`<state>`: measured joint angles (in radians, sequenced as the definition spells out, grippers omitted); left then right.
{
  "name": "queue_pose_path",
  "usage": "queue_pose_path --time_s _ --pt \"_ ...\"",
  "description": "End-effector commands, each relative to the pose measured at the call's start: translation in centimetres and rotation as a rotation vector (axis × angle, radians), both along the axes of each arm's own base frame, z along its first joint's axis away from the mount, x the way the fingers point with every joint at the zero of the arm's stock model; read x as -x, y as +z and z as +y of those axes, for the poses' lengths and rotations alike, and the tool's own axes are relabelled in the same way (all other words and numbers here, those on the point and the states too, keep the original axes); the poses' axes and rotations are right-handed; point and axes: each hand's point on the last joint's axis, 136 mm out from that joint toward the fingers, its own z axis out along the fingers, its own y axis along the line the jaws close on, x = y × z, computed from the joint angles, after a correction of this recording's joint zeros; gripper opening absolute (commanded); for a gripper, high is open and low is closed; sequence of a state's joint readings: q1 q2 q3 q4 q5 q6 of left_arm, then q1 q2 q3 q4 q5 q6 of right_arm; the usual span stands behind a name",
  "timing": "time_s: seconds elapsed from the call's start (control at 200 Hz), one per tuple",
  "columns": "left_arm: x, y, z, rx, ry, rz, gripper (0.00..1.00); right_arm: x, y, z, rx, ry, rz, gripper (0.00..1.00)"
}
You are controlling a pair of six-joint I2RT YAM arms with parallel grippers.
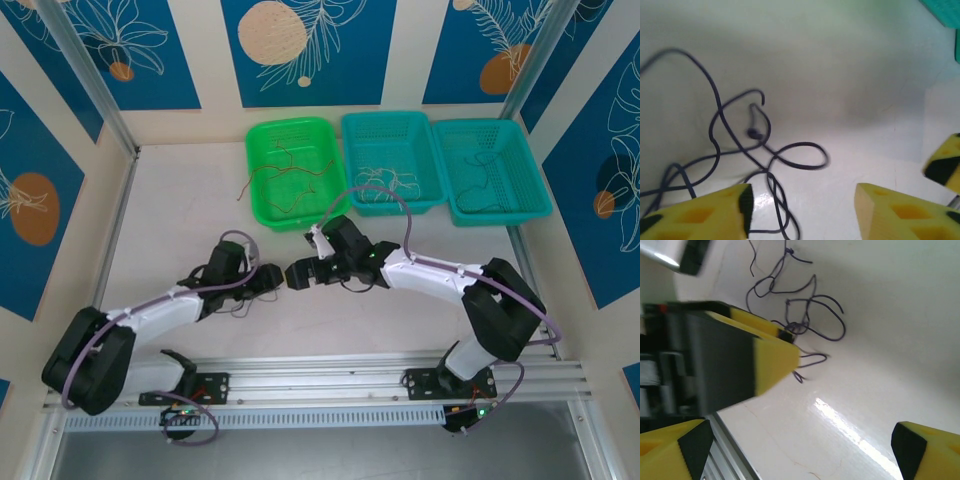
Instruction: Untangle the cables
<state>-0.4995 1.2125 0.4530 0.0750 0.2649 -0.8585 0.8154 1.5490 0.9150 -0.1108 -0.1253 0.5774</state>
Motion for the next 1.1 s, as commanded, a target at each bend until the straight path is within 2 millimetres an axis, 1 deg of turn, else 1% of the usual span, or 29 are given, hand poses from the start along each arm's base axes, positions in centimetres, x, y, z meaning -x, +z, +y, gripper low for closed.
queue_pose_path --time_s 0.0,0.11,0.16,0.215,0.26,0.295,0.415,0.44,0.485,0.57,0.6,0.66,0.7,0.73,0.77,0.83,0.835,0.875,0.945,0.99,1.095 --pt "-1.5 3.3 2.2 -0.111 0.056 -0.144 0.72 0.4 -0.6 0.5 -0.002 -0.014 -0.007 0.94" --pt "-1.8 5.2 5.2 -0.278 0.088 -0.246 0.79 1.7 -1.7 1.6 0.031 0.011 -0.003 0.94" --pt "-1.8 5.3 6.7 -0.356 0.112 -0.261 0.81 2.2 -2.1 2.2 0.047 0.023 -0.001 0.93" --pt "-1.8 5.2 7.7 -0.402 0.122 -0.26 0.82 2.5 -2.5 3.1 0.069 0.027 -0.007 0.93" --pt "-1.9 4.8 8.0 -0.408 0.125 -0.247 0.82 2.8 -2.9 3.8 0.09 0.033 -0.012 0.93" --pt "-1.9 4.6 7.9 -0.396 0.121 -0.237 0.83 2.8 -3.2 4.3 0.11 0.032 -0.019 0.92" --pt "-2.1 3.8 6.4 -0.318 0.09 -0.212 0.81 1.7 -5.1 4.6 0.21 -0.007 -0.07 0.91" --pt "-2.2 3.7 6.0 -0.298 0.078 -0.21 0.79 1.5 -5.5 4.6 0.22 -0.009 -0.079 0.86" --pt "-2.2 3.5 5.1 -0.26 0.055 -0.205 0.74 1.0 -5.9 5.1 0.219 -0.001 -0.094 0.75" --pt "-2.3 2.7 4.3 -0.236 0.027 -0.168 0.64 0.2 -6.5 6.0 0.217 -0.004 -0.088 0.57" --pt "-2.3 2.3 4.1 -0.236 0.018 -0.149 0.6 0.0 -6.8 6.4 0.214 -0.005 -0.074 0.52" --pt "-2.2 1.7 3.9 -0.245 -0.005 -0.115 0.5 -0.4 -7.2 7.1 0.203 -0.007 -0.053 0.45" --pt "-2.1 1.2 3.8 -0.255 -0.015 -0.095 0.42 -0.6 -7.4 7.5 0.196 -0.01 -0.046 0.37" --pt "-2.1 0.8 3.9 -0.263 -0.018 -0.082 0.36 -0.8 -7.6 7.6 0.194 -0.014 -0.04 0.28" --pt "-2.0 0.3 4.0 -0.272 -0.019 -0.068 0.27 -1.0 -7.8 7.6 0.2 -0.026 -0.03 0.2" --pt "-1.8 -0.4 4.3 -0.288 -0.014 -0.046 0.16 -1.2 -7.8 7.1 0.214 -0.046 -0.02 0.11" --pt "-1.7 -0.5 4.3 -0.29 -0.015 -0.044 0.15 -1.2 -7.8 7.0 0.215 -0.048 -0.02 0.09" --pt "-1.6 -0.9 4.4 -0.299 -0.016 -0.032 0.1 -1.2 -7.7 6.7 0.218 -0.053 -0.02 0.05" --pt "-1.4 -1.5 4.5 -0.3 -0.022 -0.018 0.0 -0.9 -7.0 6.3 0.21 -0.045 -0.028 0.03" --pt "-1.2 -1.8 4.5 -0.3 -0.025 -0.012 0.0 -0.5 -6.6 6.0 0.209 -0.038 -0.031 0.0" --pt "-1.1 -2.6 5.1 -0.333 -0.012 0.006 0.0 0.1 -5.6 4.6 0.201 -0.05 -0.033 0.0"
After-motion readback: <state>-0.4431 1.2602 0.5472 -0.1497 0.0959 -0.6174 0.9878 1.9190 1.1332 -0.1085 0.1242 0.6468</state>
